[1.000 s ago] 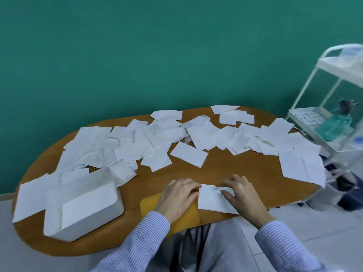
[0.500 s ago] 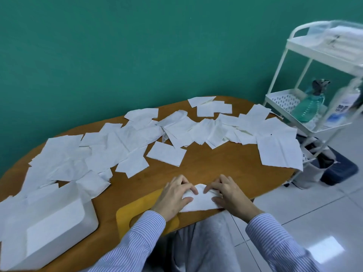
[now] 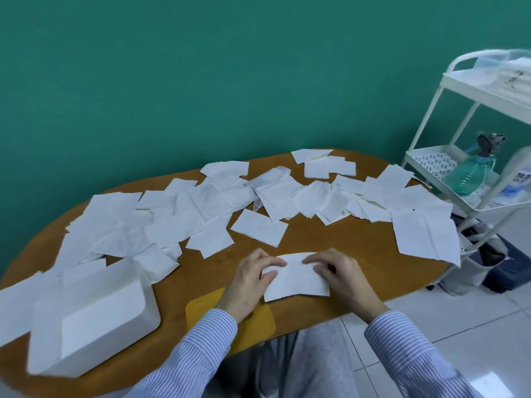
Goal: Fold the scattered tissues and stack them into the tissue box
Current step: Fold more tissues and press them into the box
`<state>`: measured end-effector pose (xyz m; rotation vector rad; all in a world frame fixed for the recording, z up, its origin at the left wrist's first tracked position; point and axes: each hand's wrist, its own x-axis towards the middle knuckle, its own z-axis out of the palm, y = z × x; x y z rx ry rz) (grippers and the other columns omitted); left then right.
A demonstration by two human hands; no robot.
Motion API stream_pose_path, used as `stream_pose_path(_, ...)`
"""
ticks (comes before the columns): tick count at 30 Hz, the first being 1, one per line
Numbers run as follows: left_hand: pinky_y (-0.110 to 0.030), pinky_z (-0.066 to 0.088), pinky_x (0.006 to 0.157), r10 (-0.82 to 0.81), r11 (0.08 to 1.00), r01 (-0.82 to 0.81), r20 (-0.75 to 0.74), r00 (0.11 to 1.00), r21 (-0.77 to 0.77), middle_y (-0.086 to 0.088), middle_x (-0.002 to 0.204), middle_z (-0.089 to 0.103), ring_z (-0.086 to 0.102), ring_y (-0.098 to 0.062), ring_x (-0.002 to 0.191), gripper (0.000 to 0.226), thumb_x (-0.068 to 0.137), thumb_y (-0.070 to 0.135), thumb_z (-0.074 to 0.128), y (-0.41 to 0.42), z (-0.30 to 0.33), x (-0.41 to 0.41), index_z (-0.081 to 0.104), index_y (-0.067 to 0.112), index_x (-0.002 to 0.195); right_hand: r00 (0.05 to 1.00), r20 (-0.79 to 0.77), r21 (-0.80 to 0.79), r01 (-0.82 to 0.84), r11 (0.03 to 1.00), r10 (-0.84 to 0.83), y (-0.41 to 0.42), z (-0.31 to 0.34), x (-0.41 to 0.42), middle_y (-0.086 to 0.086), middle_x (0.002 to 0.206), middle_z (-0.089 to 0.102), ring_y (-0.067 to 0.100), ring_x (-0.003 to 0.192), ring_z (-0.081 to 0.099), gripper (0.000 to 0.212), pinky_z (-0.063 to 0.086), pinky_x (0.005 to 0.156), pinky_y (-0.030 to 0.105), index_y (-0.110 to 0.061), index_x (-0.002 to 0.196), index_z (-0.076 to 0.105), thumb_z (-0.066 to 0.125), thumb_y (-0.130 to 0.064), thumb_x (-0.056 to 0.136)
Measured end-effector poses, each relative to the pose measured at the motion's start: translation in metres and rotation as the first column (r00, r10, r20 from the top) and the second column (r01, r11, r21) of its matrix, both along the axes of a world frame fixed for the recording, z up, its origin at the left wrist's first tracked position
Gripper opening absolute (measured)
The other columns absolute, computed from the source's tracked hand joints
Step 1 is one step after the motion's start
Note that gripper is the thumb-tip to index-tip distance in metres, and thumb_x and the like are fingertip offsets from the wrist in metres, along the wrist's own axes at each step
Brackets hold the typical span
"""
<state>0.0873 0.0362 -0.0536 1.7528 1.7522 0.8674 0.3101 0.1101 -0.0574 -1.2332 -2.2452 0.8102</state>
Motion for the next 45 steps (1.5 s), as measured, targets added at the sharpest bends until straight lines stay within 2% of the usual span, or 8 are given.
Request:
stream_pose_path(3, -0.008, 0.04, 0.074, 0.077, 0.994, -0.082, 0.062, 0.995, 0.072, 0.011, 0.098, 0.053, 0.051, 0.002, 0.092, 0.025, 0.099, 0.014, 0.061, -0.01, 0.019, -0.022, 0.072, 0.027, 0.117, 0.992, -0.123, 0.024, -0.013, 1.0, 0.016, -0.003, 0.024, -0.026, -0.023, 0.1, 0.06, -0.006, 0.097, 0.055, 0.026, 0.038, 0.077, 0.007, -0.039, 0.105, 0.07, 0.06, -0.017, 0.096)
stream_pose_path(8, -0.023, 0.05, 0.079, 0.227, 0.957, -0.252, 0.171, 0.959, 0.145, 0.009, 0.101, 0.063, 0.057, -0.01, 0.091, 0.026, 0.093, 0.01, 0.069, -0.036, 0.044, -0.075, 0.075, 0.026, 0.113, 0.971, -0.221, 0.021, -0.09, 0.996, 0.093, -0.009, 0.046, -0.082, -0.019, 0.107, 0.064, -0.003, 0.098, 0.057, 0.027, 0.042, 0.079, 0.011, -0.034, 0.11, 0.071, 0.06, -0.015, 0.096)
stream_pose_path(17, -0.01, 0.043, 0.073, 0.495, 0.841, -0.508, 0.113, 0.861, 0.188, 0.013, 0.101, 0.063, 0.053, -0.009, 0.08, 0.03, 0.088, 0.012, 0.075, -0.127, 0.063, -0.173, 0.075, 0.027, 0.114, 0.919, -0.291, -0.016, -0.282, 0.959, 0.265, -0.053, 0.062, -0.206, -0.012, 0.099, 0.065, 0.003, 0.081, 0.057, 0.019, 0.042, 0.071, 0.014, -0.026, 0.106, 0.074, 0.066, -0.015, 0.092)
stream_pose_path(26, -0.013, 0.046, 0.077, 0.644, 0.765, -0.64, -0.057, 0.763, 0.072, 0.013, 0.105, 0.064, 0.058, -0.009, 0.085, 0.031, 0.088, 0.012, 0.076, -0.193, 0.042, -0.242, 0.075, 0.025, 0.116, 0.906, -0.033, 0.006, -0.423, 0.906, 0.423, -0.096, 0.042, -0.299, -0.011, 0.101, 0.063, 0.0, 0.082, 0.055, 0.023, 0.043, 0.078, 0.02, -0.028, 0.11, 0.072, 0.064, -0.016, 0.092)
stream_pose_path(29, -0.028, 0.043, 0.092, 0.637, 0.769, -0.638, -0.132, 0.759, 0.047, 0.01, 0.113, 0.065, 0.053, -0.013, 0.101, 0.03, 0.091, 0.015, 0.072, -0.197, 0.033, -0.248, 0.073, 0.026, 0.119, 0.901, 0.072, 0.019, -0.431, 0.902, 0.429, -0.1, 0.036, -0.307, -0.007, 0.104, 0.063, 0.004, 0.088, 0.047, 0.026, 0.034, 0.076, 0.018, -0.027, 0.115, 0.071, 0.061, -0.016, 0.094)
stream_pose_path(32, -0.029, 0.021, 0.085, 0.591, 0.783, -0.621, -0.347, 0.728, 0.033, 0.015, 0.124, 0.061, 0.039, -0.012, 0.114, 0.032, 0.095, 0.028, 0.067, -0.201, 0.028, -0.251, 0.067, 0.035, 0.126, 0.881, 0.166, 0.047, -0.455, 0.889, 0.442, -0.101, 0.031, -0.312, -0.005, 0.108, 0.062, 0.004, 0.097, 0.035, 0.029, 0.029, 0.079, 0.02, -0.029, 0.12, 0.068, 0.058, -0.017, 0.095)
stream_pose_path(34, -0.029, 0.016, 0.082, 0.558, 0.795, -0.606, -0.443, 0.702, 0.041, 0.019, 0.125, 0.06, 0.037, -0.01, 0.115, 0.031, 0.095, 0.035, 0.066, -0.201, 0.027, -0.25, 0.066, 0.039, 0.126, 0.874, 0.206, 0.07, -0.461, 0.884, 0.44, -0.101, 0.029, -0.314, -0.004, 0.111, 0.063, 0.01, 0.102, 0.038, 0.031, 0.03, 0.081, 0.022, -0.028, 0.122, 0.067, 0.057, -0.016, 0.095)
stream_pose_path(45, -0.033, 0.014, 0.089, 0.456, 0.835, -0.548, -0.617, 0.641, 0.046, 0.016, 0.127, 0.057, 0.037, -0.01, 0.121, 0.029, 0.094, 0.04, 0.065, -0.195, 0.021, -0.253, 0.068, 0.039, 0.123, 0.795, 0.402, 0.199, -0.56, 0.805, 0.453, -0.103, 0.026, -0.32, -0.001, 0.125, 0.064, 0.024, 0.107, 0.049, 0.029, 0.042, 0.09, 0.038, -0.031, 0.122, 0.067, 0.055, -0.024, 0.096)
